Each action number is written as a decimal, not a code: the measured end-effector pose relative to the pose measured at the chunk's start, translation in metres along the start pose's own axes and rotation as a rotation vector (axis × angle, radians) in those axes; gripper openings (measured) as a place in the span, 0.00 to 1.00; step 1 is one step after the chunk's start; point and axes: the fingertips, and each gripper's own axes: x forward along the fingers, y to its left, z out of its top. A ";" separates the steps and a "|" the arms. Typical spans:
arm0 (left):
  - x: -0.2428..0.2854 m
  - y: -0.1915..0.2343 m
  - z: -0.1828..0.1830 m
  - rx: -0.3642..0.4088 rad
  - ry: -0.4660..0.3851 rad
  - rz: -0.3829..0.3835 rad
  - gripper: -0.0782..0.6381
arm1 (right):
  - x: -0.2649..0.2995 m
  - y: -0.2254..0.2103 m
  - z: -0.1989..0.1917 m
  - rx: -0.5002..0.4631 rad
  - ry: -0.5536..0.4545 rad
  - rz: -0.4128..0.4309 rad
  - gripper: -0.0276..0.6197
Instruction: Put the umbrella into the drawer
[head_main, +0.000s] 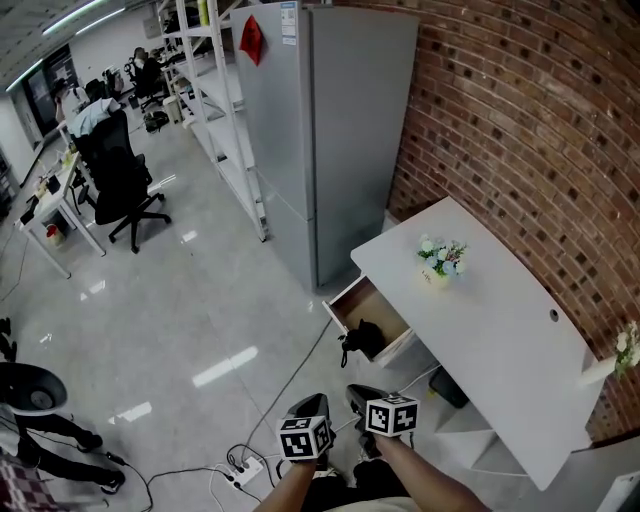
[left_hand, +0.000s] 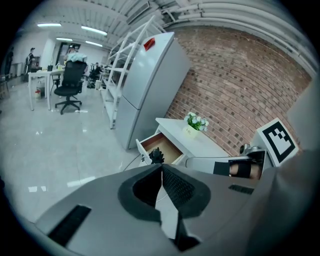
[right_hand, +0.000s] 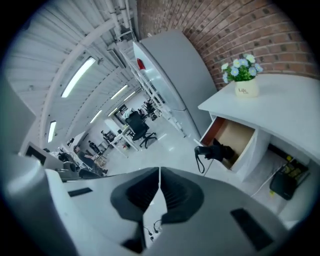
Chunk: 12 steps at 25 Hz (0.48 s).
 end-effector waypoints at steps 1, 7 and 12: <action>-0.003 -0.004 -0.001 -0.002 -0.003 -0.005 0.13 | -0.005 0.004 -0.001 -0.020 0.001 0.009 0.08; -0.012 -0.023 -0.004 0.014 -0.018 -0.006 0.13 | -0.030 0.021 -0.015 -0.095 0.016 0.051 0.07; -0.004 -0.038 0.002 0.045 -0.030 0.008 0.13 | -0.037 0.024 -0.009 -0.160 0.024 0.080 0.07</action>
